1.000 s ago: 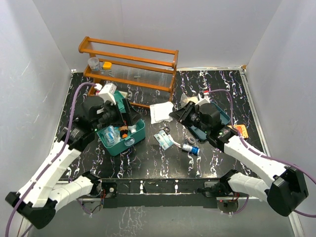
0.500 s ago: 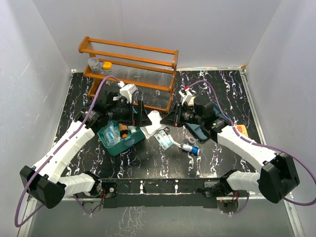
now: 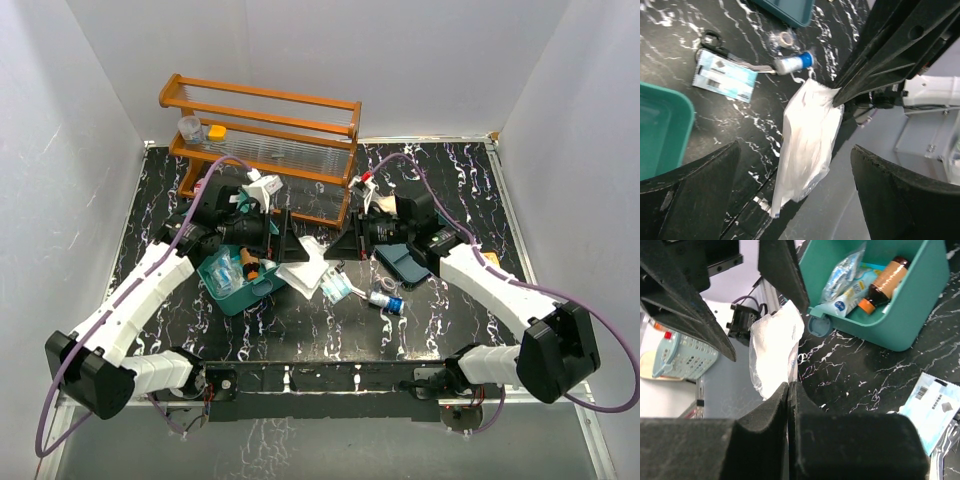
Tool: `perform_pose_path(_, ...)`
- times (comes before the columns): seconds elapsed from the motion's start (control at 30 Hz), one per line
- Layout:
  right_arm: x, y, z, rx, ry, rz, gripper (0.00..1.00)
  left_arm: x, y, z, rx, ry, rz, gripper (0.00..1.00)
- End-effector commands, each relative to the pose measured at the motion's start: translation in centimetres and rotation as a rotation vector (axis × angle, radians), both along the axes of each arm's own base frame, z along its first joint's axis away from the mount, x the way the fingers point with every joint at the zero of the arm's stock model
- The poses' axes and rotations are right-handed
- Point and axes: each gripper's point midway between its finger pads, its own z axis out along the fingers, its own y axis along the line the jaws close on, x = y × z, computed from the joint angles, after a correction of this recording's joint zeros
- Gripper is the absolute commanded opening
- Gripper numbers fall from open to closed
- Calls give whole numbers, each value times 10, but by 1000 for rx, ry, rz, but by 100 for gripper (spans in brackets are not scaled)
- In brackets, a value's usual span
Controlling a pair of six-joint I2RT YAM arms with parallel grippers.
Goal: Organize the medicine kit
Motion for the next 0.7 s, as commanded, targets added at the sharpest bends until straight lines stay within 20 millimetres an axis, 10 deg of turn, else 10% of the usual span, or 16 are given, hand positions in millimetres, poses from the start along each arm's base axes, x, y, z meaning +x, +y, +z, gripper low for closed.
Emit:
perform_pose_path(0.0,-11,3,28,56,-139,150,0,-23,-18,20,-158,69,-123,85)
perform_pose_path(0.43,-11,6,26,63,-136,174,0,-41,-12,2,-175,151,-99,34)
perform_pose_path(0.67,3,4,24,32,-120,69,33,-30,-10,6,-175,108,-45,14)
